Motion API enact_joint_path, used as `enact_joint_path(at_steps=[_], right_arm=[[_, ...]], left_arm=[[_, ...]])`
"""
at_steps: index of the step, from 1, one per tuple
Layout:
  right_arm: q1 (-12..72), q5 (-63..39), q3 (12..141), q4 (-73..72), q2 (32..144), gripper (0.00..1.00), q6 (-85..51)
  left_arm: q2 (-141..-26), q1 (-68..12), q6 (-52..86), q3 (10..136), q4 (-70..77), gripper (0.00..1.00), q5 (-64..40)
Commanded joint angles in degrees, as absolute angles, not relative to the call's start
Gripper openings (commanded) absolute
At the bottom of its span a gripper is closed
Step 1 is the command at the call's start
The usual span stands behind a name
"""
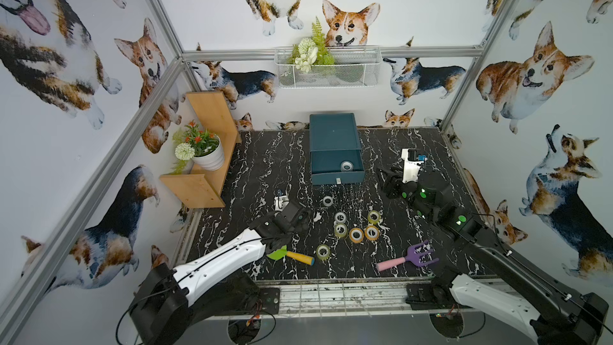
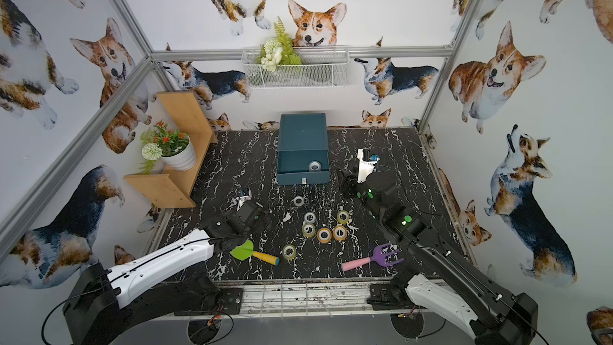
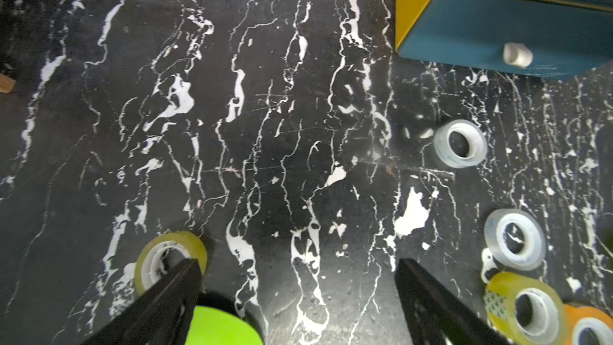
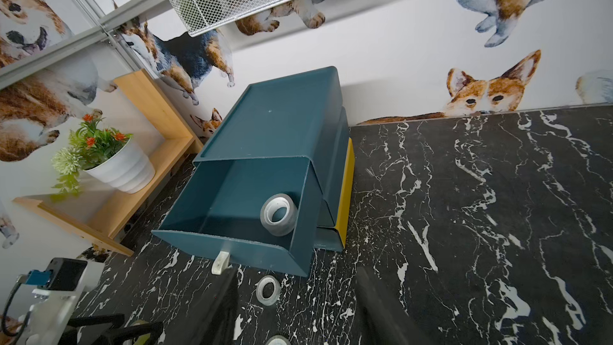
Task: Place the transparent tape into the drawer according to color
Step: Pick up the tape from the center of the board.
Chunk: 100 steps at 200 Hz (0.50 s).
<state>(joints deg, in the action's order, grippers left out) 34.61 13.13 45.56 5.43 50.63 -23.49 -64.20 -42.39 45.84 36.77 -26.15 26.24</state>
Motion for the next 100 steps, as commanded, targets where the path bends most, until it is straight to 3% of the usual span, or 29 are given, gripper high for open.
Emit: enact_joint_path(at_steps=[1, 100], right_arm=[[34.65, 13.56, 44.33, 2.46, 51.25, 0.61, -23.39], [34.72, 13.91, 42.63, 2.37, 49.20, 0.61, -24.35]], left_arm=[[-67.74, -42.44, 41.42, 37.40, -17.55, 0.95, 20.23], [-89.60, -48.90, 32.83, 40.61, 5.87, 0.92, 26.41]])
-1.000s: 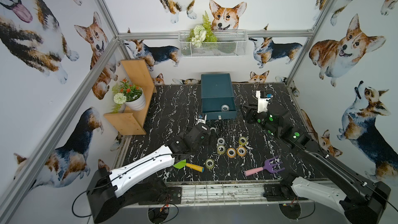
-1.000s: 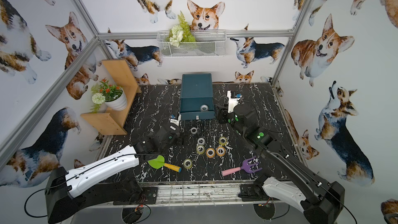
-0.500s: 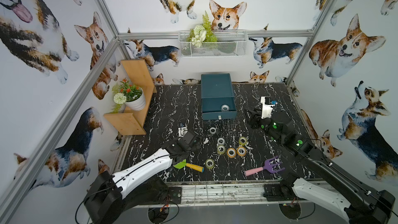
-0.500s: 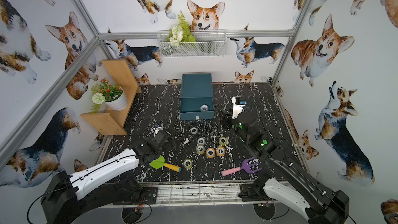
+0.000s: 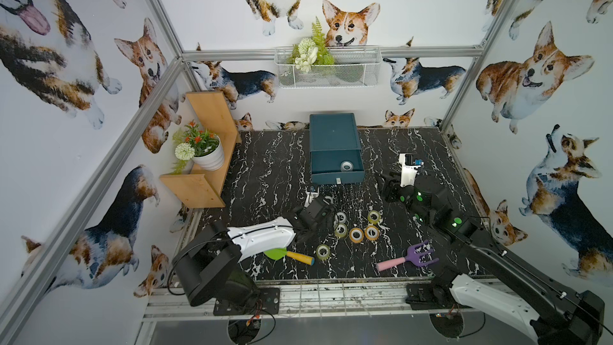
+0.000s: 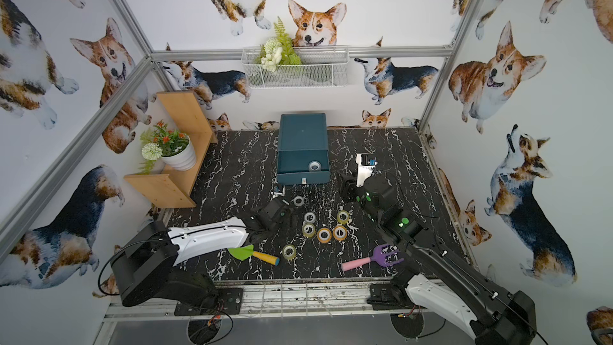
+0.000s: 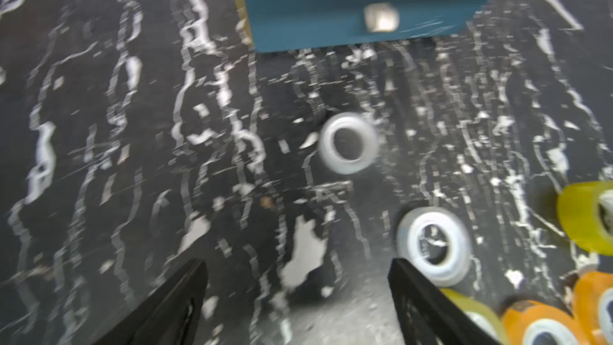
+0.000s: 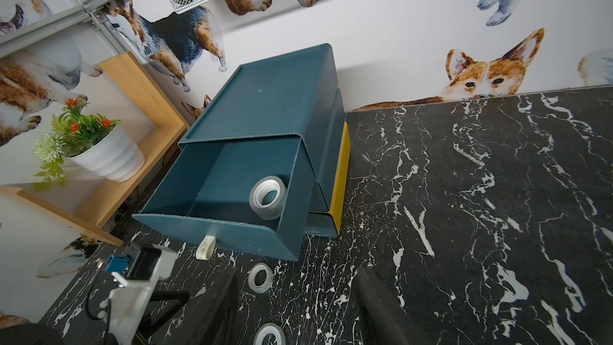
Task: Place the transparent tape into the drawer according to color
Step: Pick up the tape from the center of the board.
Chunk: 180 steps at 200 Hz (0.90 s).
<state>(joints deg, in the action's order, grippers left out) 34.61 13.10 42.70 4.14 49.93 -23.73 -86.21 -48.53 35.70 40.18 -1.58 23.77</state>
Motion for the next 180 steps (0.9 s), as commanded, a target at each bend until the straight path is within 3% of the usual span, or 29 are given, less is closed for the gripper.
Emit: enact_joint_path(at_steps=[1, 84, 130, 166, 180], right_arm=[[34.67, 13.94, 42.63, 2.41, 49.16, 0.61, -24.35], [34.69, 16.00, 42.47, 3.78, 45.45, 0.62, -23.56], [34.69, 16.14, 42.82, 4.24, 44.75, 0.62, -23.64], [34.65, 16.32, 43.06, 4.22, 44.65, 0.62, -23.64], [34.65, 16.18, 43.26, 4.31, 44.74, 0.62, -23.65]], left_arm=[[-89.80, -48.93, 32.81, 40.65, 6.01, 0.92, 26.47], [-104.23, -49.04, 31.95, 46.69, 9.23, 0.91, 27.22], [-106.84, -48.52, 32.39, 48.50, 8.43, 0.87, 26.63], [-108.21, -47.42, 32.45, 48.73, 8.44, 0.69, 24.80], [-108.65, -47.32, 32.07, 49.00, 8.52, 0.68, 24.13]])
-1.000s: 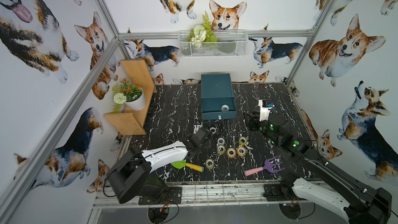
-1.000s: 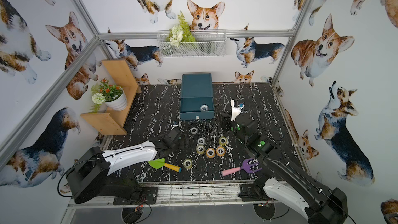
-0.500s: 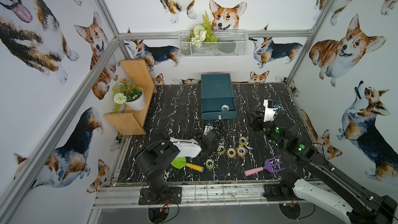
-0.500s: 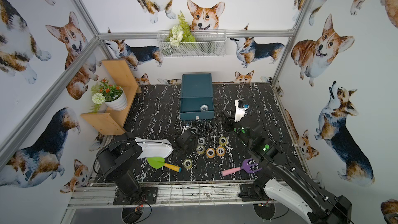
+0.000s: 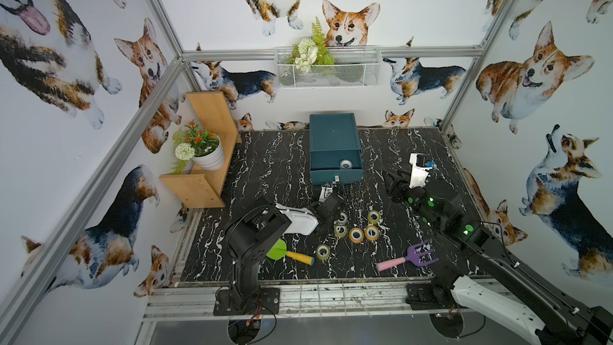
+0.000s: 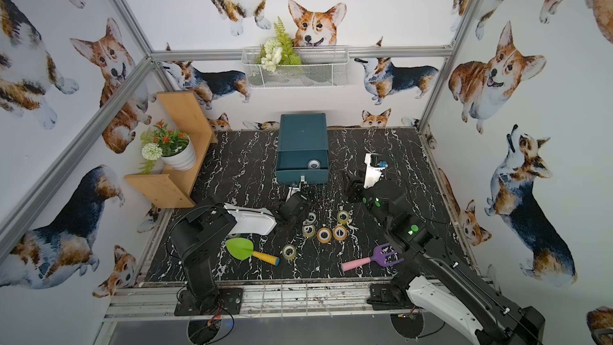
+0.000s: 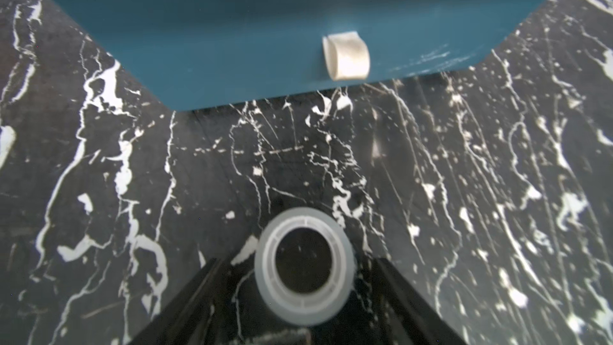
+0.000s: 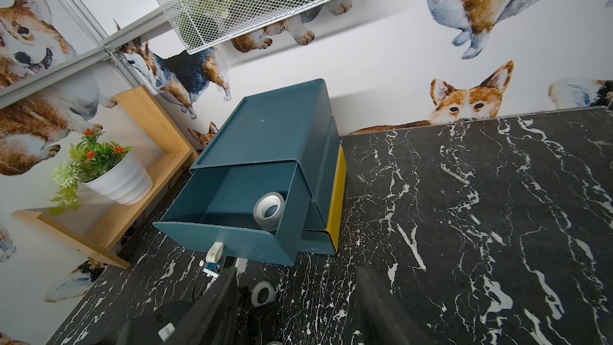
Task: Place the transparent tape into the drawer according to color
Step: Pick up the tape from the center of the board.
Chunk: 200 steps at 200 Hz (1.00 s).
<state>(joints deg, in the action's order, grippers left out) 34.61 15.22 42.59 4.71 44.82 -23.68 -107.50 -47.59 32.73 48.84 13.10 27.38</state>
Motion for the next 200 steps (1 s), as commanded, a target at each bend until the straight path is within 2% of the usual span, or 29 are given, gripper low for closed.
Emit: enact_joint_path(at_steps=[1, 30, 93, 200], right_arm=[[34.69, 16.18, 43.25, 4.31, 44.78, 0.62, -23.69], [34.65, 16.38, 43.41, 4.56, 44.82, 0.62, -23.73], [34.65, 16.88, 44.47, 5.12, 45.04, 0.62, -23.64], [34.66, 12.91, 45.51, 5.95, 48.11, 0.62, -25.86]], left_arm=[[-108.73, -47.30, 32.08, 49.02, 8.52, 0.68, 24.10], [-109.59, -47.20, 31.31, 49.96, 8.61, 0.65, 22.47], [-104.69, -47.20, 30.95, 49.73, 2.36, 0.44, 18.04], [-88.47, -47.95, 30.65, 49.68, -9.64, 0.39, 15.62]])
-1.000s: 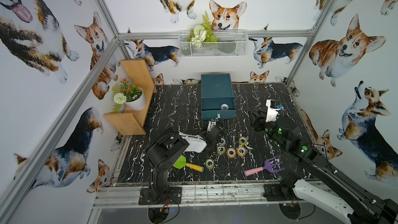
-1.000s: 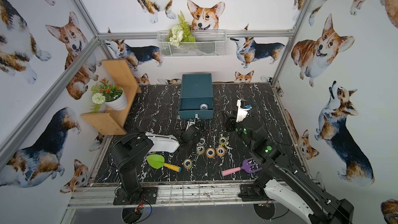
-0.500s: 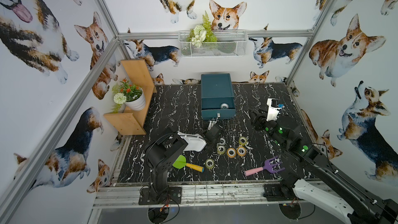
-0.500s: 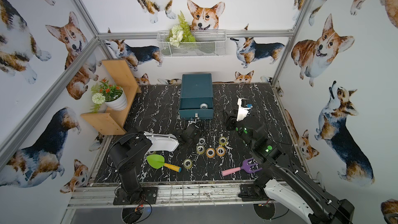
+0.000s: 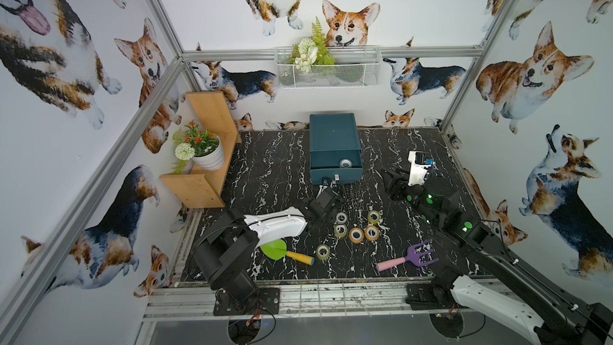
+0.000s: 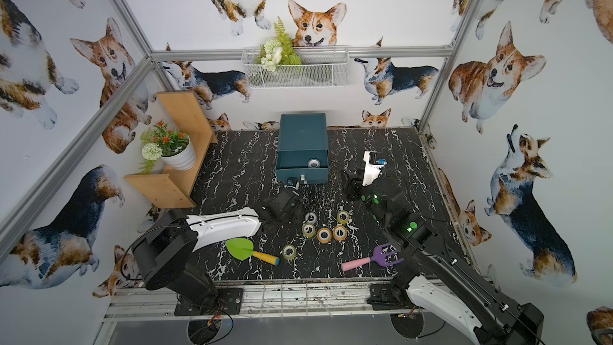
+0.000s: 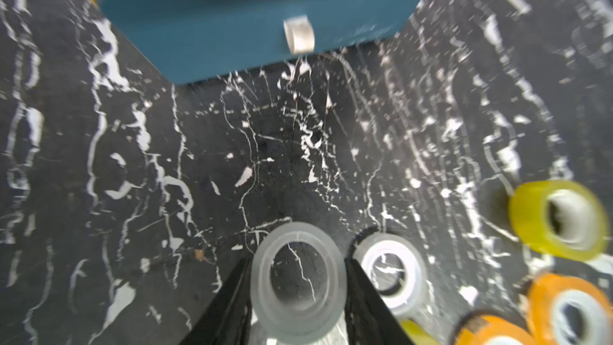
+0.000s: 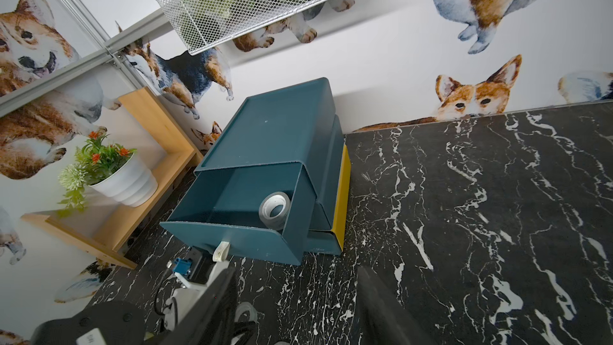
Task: Place the transparent tape into the drawer according to color
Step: Pick up the tape from the center of the board, then place the tape in the drawer.
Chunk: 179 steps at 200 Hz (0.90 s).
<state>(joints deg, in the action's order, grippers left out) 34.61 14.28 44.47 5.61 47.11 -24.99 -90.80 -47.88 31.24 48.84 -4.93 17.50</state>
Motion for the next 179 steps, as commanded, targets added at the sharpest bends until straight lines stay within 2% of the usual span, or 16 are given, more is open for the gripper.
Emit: enact_joint_path(at_steps=[1, 68, 133, 154, 179], right_arm=[[34.65, 12.91, 45.57, 5.96, 48.22, 0.62, -25.85], [34.69, 12.92, 46.25, 5.45, 49.13, 0.62, -26.41], [34.69, 13.50, 46.58, 5.86, 48.40, 0.62, -26.56], [34.67, 13.71, 46.58, 6.15, 48.03, 0.62, -26.54], [34.68, 13.58, 46.58, 6.32, 47.81, 0.62, -26.81]], left_arm=[[-88.35, -47.97, 30.62, 49.71, -9.78, 0.39, 15.50], [-77.72, -52.71, 30.67, 55.78, -22.86, 0.39, 13.17], [-72.30, -54.93, 29.31, 72.62, -33.51, 0.40, 18.92], [-74.54, -53.02, 26.92, 77.04, -32.85, 0.41, 21.88], [-78.75, -46.40, 26.15, 78.22, -26.28, 0.41, 17.39]])
